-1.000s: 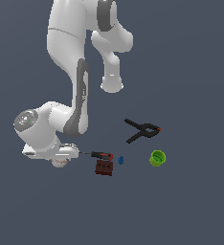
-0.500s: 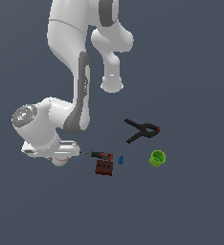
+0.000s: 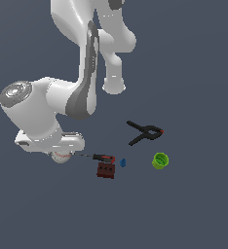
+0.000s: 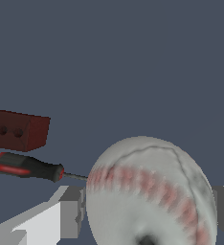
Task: Pick up a designated object from a clutter of objects.
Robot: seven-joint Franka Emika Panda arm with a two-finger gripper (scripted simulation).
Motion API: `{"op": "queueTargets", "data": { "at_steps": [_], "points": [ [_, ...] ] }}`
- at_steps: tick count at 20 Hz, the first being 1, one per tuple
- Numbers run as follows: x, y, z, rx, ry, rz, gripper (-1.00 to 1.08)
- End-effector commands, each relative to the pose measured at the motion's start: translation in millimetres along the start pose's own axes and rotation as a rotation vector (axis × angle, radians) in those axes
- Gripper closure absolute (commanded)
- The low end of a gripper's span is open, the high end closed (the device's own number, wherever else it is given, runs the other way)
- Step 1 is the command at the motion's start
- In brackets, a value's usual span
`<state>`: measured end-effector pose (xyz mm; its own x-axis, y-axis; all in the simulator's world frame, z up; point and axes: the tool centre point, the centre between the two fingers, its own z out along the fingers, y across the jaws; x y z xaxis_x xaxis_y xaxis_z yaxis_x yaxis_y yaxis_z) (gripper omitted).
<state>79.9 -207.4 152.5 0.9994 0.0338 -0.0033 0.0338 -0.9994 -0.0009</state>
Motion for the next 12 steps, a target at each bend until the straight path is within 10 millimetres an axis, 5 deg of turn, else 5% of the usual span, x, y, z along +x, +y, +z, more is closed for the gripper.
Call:
{"op": "queueTargets", "data": {
  "at_steps": [1, 12],
  "points": [
    [3, -10, -30, -0.001, 0.003, 0.000, 1.08],
    [14, -52, -151, -0.002, 0.003, 0.000, 1.08]
  ]
}}
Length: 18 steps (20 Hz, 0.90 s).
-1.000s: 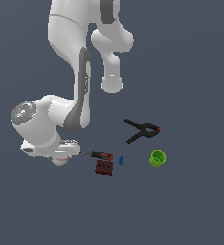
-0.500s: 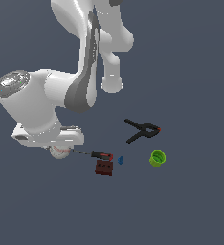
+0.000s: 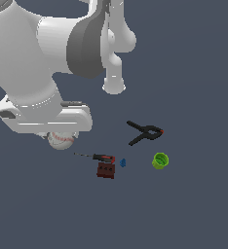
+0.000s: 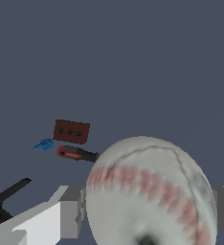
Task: Pick up a designated object from a clutter of objects.
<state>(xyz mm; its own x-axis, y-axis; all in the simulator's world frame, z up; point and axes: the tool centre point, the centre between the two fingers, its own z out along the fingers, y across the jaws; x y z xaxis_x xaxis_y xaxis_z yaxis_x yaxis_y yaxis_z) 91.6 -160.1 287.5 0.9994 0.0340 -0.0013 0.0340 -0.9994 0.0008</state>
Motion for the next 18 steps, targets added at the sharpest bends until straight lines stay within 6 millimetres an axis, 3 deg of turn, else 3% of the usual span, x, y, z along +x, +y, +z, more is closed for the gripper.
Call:
{"op": "queueTargets", "data": {
  "at_steps": [1, 9, 18],
  "points": [
    [2, -8, -25, 0.000, 0.001, 0.001, 1.08],
    [10, -25, -73, 0.000, 0.001, 0.000, 1.08],
    [13, -28, -84, 0.001, 0.001, -0.001, 1.08]
  ]
}}
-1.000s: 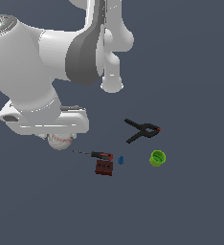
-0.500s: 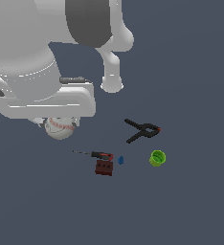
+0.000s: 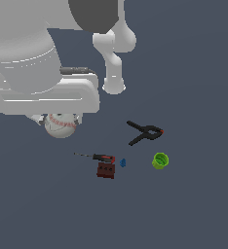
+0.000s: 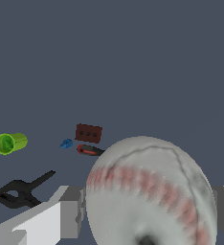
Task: Pick up a designated object from a clutter of objects.
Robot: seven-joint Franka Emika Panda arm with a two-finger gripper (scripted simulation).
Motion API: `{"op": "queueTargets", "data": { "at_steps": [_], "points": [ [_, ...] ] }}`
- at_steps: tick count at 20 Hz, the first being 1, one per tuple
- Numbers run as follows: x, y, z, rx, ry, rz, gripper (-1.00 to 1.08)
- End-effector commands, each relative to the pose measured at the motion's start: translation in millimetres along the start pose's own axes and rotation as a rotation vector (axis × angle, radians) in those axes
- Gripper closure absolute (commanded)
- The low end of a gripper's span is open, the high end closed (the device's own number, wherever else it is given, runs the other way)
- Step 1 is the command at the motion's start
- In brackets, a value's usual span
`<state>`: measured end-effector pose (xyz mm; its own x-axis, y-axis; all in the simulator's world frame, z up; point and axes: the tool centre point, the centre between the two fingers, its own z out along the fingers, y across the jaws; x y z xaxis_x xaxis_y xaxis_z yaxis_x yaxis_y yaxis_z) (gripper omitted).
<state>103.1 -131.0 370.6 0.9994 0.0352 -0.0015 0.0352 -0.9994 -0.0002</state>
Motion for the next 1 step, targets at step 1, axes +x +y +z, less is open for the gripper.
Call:
{"op": "queueTargets", "data": {
  "at_steps": [1],
  "points": [
    [0.4, 0.5, -0.6, 0.000, 0.001, 0.000, 1.08]
  ]
}}
